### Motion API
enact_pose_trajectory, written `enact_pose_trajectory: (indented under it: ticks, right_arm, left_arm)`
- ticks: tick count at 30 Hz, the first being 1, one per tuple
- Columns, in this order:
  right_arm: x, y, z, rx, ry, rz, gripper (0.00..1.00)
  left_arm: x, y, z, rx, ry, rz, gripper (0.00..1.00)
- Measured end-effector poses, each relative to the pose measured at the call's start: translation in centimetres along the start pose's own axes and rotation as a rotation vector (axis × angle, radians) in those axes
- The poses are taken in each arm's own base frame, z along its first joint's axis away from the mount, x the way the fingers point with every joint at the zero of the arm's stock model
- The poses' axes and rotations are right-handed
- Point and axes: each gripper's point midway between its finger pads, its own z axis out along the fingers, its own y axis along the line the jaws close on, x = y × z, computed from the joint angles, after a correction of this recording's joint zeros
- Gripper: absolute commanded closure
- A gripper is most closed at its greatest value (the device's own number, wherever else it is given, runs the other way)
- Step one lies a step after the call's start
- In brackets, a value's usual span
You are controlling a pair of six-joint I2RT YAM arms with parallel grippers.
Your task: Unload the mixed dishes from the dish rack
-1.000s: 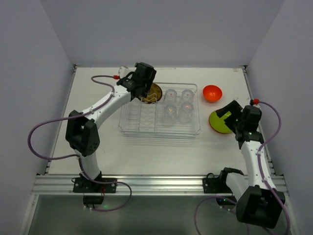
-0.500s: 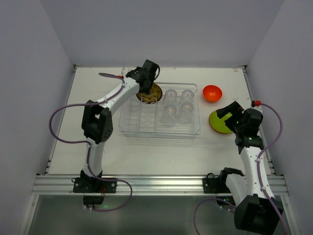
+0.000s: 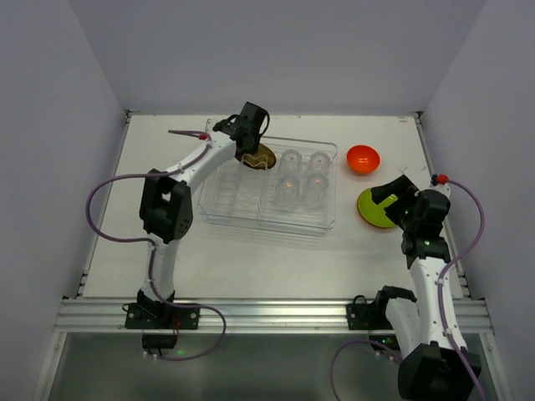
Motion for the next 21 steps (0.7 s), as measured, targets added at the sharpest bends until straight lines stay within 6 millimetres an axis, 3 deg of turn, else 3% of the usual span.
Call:
enact_pose_trajectory:
  ticks: [13,21]
  right_arm:
    - [0.0,0.1,0.1,-0.005,0.001,0.0,0.01]
    - [0.1,0.4,0.1,-0.022,0.009,0.0,0.01]
  left_arm:
    - [-1.4,0.6,-0.2,0.002,-0.02,-0.172,1.0]
    - [-4.7,2.6,-1.0,-0.029,-0.113,-0.195,1.0]
